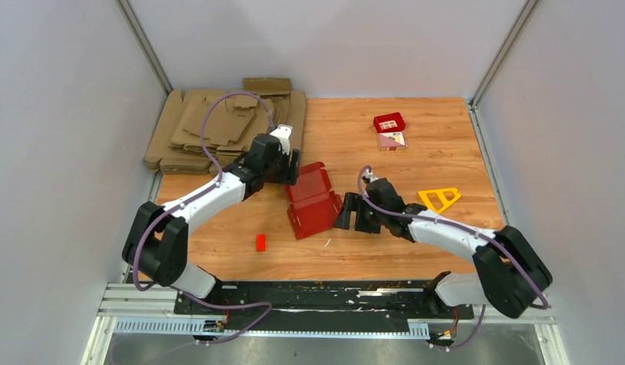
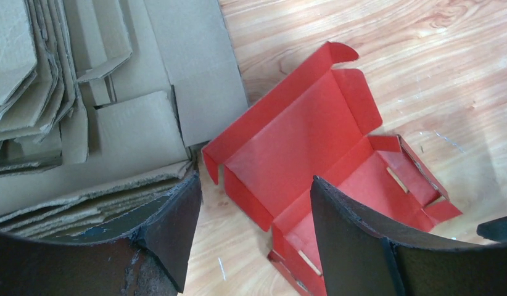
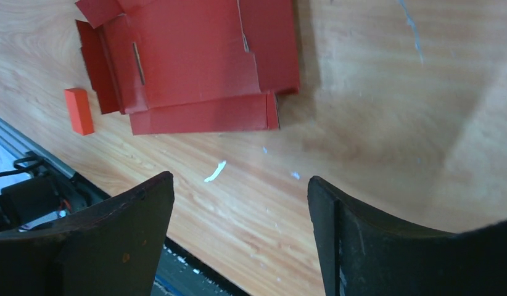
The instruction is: Fold the paper box
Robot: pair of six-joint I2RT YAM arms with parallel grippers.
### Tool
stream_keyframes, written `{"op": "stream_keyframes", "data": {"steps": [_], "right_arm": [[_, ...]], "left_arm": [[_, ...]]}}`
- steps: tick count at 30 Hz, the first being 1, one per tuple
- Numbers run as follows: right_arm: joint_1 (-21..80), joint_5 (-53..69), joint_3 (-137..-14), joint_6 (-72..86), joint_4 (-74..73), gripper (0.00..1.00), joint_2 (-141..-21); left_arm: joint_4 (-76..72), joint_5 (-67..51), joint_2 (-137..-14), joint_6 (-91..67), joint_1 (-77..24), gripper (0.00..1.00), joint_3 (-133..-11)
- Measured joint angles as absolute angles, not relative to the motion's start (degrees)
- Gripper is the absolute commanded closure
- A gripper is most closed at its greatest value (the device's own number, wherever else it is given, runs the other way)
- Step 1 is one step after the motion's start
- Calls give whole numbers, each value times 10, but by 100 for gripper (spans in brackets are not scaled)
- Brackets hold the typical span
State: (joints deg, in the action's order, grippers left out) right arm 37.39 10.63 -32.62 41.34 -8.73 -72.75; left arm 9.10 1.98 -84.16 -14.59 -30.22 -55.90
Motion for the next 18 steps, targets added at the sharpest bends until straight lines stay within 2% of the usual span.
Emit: {"op": "stream_keyframes", "data": {"steps": [5,7,11,18], "right_arm": [[365,115,-362,365,-65,35,-804],[360,116,-372,353,-60,45,-826],[345,118,-389,336,-49,55,-863],[319,129,-429,315,-39,86,-918]], "left_arm": [[91,4,-885,-141,-288,27,-581],[88,-6,-895,-141,-283,28,-581],[76,-29,-909,-140,-275,28,-581],[56,-64,-908,-140,-273,28,-571]]}}
